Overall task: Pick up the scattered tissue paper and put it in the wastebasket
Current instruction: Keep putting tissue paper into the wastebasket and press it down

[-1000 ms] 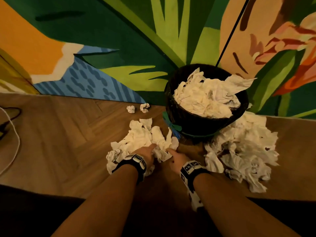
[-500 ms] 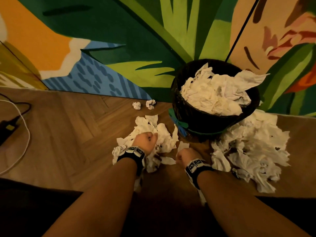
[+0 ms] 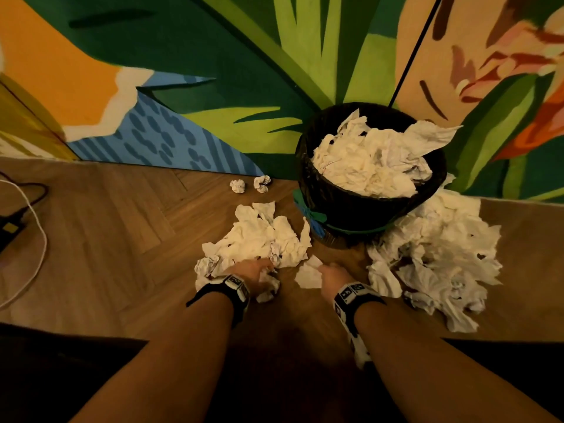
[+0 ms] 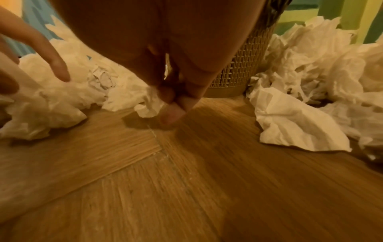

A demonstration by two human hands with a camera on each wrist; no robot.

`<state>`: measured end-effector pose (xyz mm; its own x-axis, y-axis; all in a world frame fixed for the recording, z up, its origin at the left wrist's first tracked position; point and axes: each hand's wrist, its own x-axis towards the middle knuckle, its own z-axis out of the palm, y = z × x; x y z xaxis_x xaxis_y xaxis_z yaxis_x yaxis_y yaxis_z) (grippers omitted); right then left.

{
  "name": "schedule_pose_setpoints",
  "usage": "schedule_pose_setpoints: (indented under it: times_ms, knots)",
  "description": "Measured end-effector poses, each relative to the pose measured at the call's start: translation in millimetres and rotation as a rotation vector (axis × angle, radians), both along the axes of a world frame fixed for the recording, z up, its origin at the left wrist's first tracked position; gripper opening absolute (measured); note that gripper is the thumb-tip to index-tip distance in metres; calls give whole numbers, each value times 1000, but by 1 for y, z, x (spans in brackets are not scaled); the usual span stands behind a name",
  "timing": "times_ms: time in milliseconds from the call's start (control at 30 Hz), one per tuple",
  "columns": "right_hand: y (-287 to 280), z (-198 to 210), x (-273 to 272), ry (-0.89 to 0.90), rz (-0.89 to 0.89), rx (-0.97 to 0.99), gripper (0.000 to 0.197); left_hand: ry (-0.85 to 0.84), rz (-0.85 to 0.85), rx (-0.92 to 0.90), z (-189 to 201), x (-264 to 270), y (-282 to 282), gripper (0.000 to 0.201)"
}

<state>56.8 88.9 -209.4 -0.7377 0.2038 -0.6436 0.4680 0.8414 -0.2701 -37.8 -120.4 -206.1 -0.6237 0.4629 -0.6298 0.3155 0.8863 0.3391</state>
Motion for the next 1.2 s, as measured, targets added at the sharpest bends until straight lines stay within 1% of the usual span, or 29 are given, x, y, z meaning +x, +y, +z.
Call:
schedule_pose_setpoints:
  times_ms: [33, 67, 167, 233, 267, 300, 333, 367, 400, 433, 500, 533, 567, 633, 700, 733, 800, 833, 867, 900, 933, 1000, 1100, 1133, 1200]
  knots:
    - [-1, 0, 0, -6, 13, 23, 49, -18, -20, -36, -4, 3, 4, 46]
    - [-1, -1, 1, 4, 13, 35, 45, -7, -62, -73, -8, 7, 7, 47]
    - [2, -4, 3, 94, -55, 21, 34, 63, -126, -152, -17, 18, 13, 39]
    - [3, -5, 3, 141, -115, -10, 31, 103, -105, -126, -19, 19, 14, 27]
    - [4, -6, 2, 167, -134, -19, 30, 111, -53, -61, -20, 17, 15, 18]
    - [4, -7, 1, 190, -136, -22, 30, 114, 28, 43, -18, 16, 15, 6]
    - [3, -6, -1, 198, -124, -14, 28, 148, 123, 158, -16, 15, 16, 7]
    - [3, -5, -3, 205, -109, -4, 25, 208, 227, 270, -13, 14, 17, 16]
    - [2, -4, -6, 200, -113, -6, 21, 262, 339, 352, -10, 12, 18, 22]
    - [1, -4, -9, 182, -126, -20, 22, 282, 450, 416, -6, 10, 18, 26]
    - [-1, -5, -13, 143, -143, -57, 41, 244, 624, 442, -1, 5, 16, 33]
    - [-3, -6, -14, 142, -131, -71, 47, 233, 663, 425, 0, 2, 13, 36]
    - [-6, -7, -15, 153, -100, -87, 48, 235, 676, 405, -1, -1, 9, 36]
    - [-10, -12, -17, 145, 18, -78, 54, 247, 663, 362, -4, -3, 2, 28]
    - [-13, -18, -19, 82, 129, -57, 66, 267, 559, 298, -10, 2, -4, 22]
    - [-13, -20, -21, 46, 166, -55, 67, 259, 479, 270, -13, 5, -7, 19]
    - [-17, -24, -24, 1, 248, -39, 61, 186, 297, 203, -21, 11, -11, 13]
    - [-19, -26, -25, 1, 287, -24, 59, 143, 209, 163, -25, 15, -11, 14]
    - [-20, -28, -25, 9, 312, -15, 59, 108, 147, 129, -28, 17, -11, 16]
    - [-20, -29, -25, 30, 308, -20, 60, 81, 121, 112, -30, 19, -11, 16]
    - [-20, -30, -24, 56, 277, -40, 58, 67, 120, 113, -30, 19, -11, 15]
    - [-16, -29, -22, 140, 161, -88, 46, 86, 154, 139, -28, 17, -9, 11]
    - [-6, -25, -18, 266, -128, -186, 28, 137, 209, 167, -23, 13, -6, 12]
    - [-2, -23, -17, 291, -218, -222, 22, 139, 217, 173, -21, 13, -3, 17]
    - [4, -16, -18, 350, -297, -262, 22, 131, 189, 193, -18, 13, 3, 38]
